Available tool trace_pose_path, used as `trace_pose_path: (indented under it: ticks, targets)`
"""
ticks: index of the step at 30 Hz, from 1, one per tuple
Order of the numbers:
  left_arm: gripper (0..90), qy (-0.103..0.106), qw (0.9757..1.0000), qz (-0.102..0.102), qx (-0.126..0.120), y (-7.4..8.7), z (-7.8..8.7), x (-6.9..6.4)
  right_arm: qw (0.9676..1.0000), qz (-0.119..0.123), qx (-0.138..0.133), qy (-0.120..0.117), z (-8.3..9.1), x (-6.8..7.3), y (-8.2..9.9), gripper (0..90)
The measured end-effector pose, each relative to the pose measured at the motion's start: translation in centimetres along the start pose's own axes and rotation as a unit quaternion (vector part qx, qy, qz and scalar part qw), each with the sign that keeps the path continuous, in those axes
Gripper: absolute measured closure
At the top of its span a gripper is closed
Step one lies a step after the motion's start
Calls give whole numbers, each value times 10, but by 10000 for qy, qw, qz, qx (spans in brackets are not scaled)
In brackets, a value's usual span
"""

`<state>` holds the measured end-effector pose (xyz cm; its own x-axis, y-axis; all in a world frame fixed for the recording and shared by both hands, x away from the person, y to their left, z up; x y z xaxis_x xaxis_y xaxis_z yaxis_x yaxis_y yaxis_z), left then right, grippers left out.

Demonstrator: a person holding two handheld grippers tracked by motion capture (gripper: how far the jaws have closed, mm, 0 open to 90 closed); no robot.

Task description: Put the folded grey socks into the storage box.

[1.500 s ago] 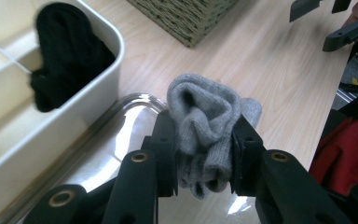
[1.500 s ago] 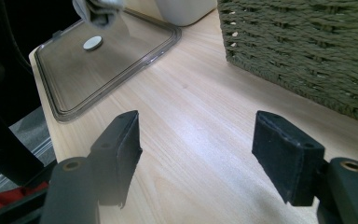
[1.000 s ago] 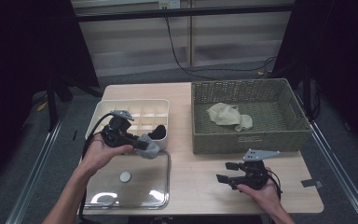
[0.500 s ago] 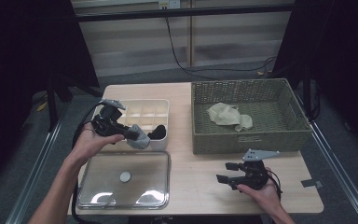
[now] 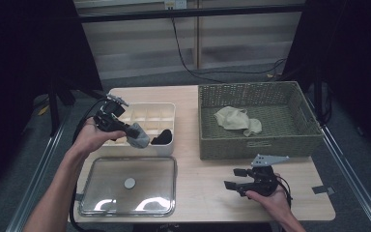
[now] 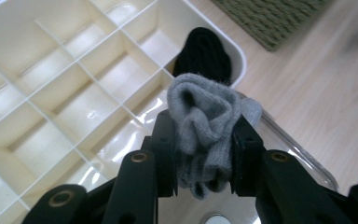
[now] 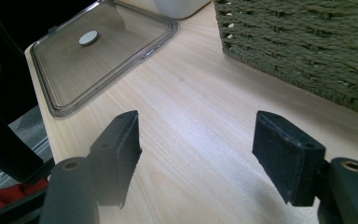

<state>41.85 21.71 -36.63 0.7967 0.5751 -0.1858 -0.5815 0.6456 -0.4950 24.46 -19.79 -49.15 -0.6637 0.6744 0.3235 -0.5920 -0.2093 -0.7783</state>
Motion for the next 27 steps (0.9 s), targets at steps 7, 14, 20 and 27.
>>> trace_pose_path:
  ticks: [7,14,20,27]
  targets:
    - [680,-101,9999,69,113,-2,-8,12,10000,0,20,12,0,-1,1,317]
    - [680,-138,9996,64,240,-10,-21,17,10000,-4,55,-28,-2,0,1,316]
    - [679,-173,9992,63,354,-13,-31,18,10000,-26,58,-17,-1,0,2,316]
    - [678,-270,9982,71,531,-15,-42,22,10000,-31,77,-13,-1,-1,2,316]
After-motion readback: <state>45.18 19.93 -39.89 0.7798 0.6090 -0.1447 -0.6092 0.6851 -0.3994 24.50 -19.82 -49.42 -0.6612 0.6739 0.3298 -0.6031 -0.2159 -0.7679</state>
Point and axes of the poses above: each handheld gripper's, and its own axes: z roughly backward along the jaws, y roughly out of its underside, x roughly to its left, the point moved 2 cm from there along -z, roughly forward along the jaws, and after that the axes turned 1 degree about y, right-handed, at the moved point
